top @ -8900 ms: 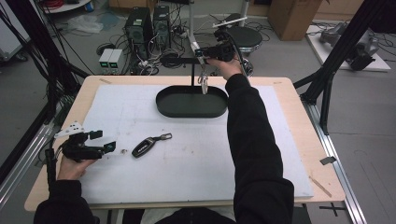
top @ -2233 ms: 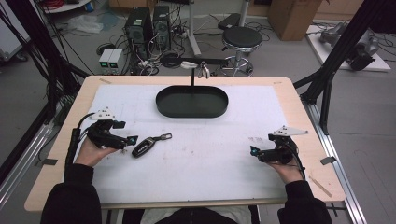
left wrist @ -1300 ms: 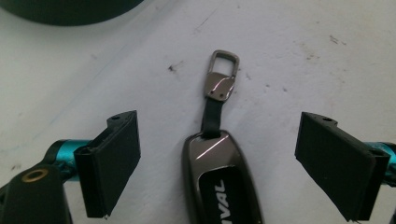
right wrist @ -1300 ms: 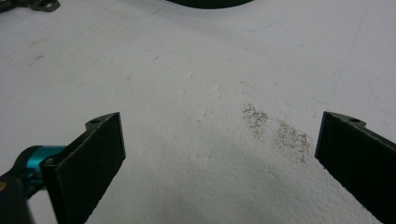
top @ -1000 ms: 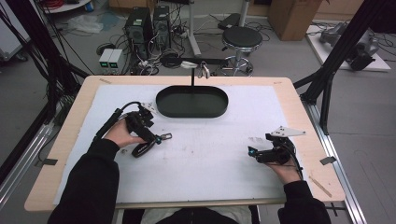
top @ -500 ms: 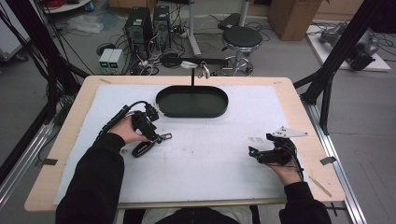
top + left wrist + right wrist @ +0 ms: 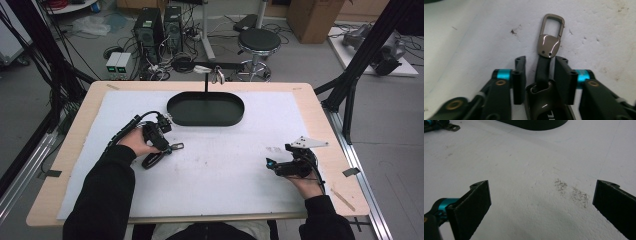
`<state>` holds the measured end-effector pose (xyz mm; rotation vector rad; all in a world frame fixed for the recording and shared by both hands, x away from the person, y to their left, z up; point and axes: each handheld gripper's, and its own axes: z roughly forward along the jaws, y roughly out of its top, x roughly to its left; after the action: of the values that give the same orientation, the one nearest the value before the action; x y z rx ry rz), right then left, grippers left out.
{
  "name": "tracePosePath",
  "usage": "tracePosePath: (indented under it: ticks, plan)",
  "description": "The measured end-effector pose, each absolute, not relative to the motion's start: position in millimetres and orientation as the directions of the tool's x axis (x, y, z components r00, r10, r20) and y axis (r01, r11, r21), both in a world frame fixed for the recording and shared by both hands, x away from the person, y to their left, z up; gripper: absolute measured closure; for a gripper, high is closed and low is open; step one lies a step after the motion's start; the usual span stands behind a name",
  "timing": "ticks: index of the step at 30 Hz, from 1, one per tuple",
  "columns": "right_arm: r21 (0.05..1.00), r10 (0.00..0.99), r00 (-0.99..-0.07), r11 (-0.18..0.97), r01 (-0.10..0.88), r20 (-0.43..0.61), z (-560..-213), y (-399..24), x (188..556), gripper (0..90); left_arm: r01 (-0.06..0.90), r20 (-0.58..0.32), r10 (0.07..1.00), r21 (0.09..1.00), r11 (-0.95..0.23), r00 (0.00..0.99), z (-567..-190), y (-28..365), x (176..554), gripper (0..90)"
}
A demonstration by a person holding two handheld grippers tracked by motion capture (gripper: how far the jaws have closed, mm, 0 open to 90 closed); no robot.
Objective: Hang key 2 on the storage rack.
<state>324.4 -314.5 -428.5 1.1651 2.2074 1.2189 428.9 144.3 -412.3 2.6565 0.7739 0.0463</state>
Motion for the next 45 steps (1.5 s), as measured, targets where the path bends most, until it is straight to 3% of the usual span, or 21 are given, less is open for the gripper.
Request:
tracePosePath:
  ticks: [6,21,37,45]
  plan:
    - [0.828,0.803,-0.592,0.284,0.484,0.071,-428,-317,324,0.8,0.515,-0.120,0.519,0.431,-0.741,0.846,-416,153,427,81.5]
    - [0.826,0.797,-0.600,0.286,0.486,0.077,-429,-313,322,0.8,0.492,-0.137,0.498,0.508,-0.707,0.856,-410,164,425,83.9]
    - [0.831,0.801,-0.594,0.276,0.482,0.078,-429,-315,323,0.8,0.495,-0.151,0.550,0.669,-0.555,0.821,-367,193,419,83.7]
    - [0.832,0.797,-0.598,0.277,0.480,0.080,-429,-313,325,0.8,0.450,-0.099,0.575,0.733,-0.510,0.812,-338,203,420,83.7]
